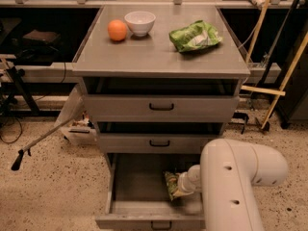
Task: Place green jalapeno chip bag into bottom drawer
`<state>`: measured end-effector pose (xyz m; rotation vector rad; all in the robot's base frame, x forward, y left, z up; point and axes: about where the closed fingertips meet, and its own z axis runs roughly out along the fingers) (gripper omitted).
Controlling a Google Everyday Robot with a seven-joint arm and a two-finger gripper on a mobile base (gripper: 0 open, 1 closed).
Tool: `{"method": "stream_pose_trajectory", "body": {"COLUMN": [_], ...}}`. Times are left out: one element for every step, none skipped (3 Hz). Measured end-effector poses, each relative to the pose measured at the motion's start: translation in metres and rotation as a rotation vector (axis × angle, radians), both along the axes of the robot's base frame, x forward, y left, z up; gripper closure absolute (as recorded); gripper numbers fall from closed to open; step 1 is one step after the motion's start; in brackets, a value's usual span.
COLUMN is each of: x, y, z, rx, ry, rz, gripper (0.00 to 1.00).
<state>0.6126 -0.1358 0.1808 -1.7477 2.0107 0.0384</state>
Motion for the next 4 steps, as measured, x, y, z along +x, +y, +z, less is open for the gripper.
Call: {"method": "stream_pose_trajectory", "body": {"x": [-0.0226, -0.0257, -0.0257, -0.0257], "y": [-0.0043, -0.0041, -0.004, -0.004], "z": [-0.0371, -0.0402, -0.0402, -0.0403], "rx": [-0.023, -0.022, -0.022, -0.022], "ry": [0.058, 0.064, 0.064, 0.064], "rz": [-0.024, -0.024, -0.024, -0.024], "gripper": [1.0, 0.81, 0.58, 0.35]}}
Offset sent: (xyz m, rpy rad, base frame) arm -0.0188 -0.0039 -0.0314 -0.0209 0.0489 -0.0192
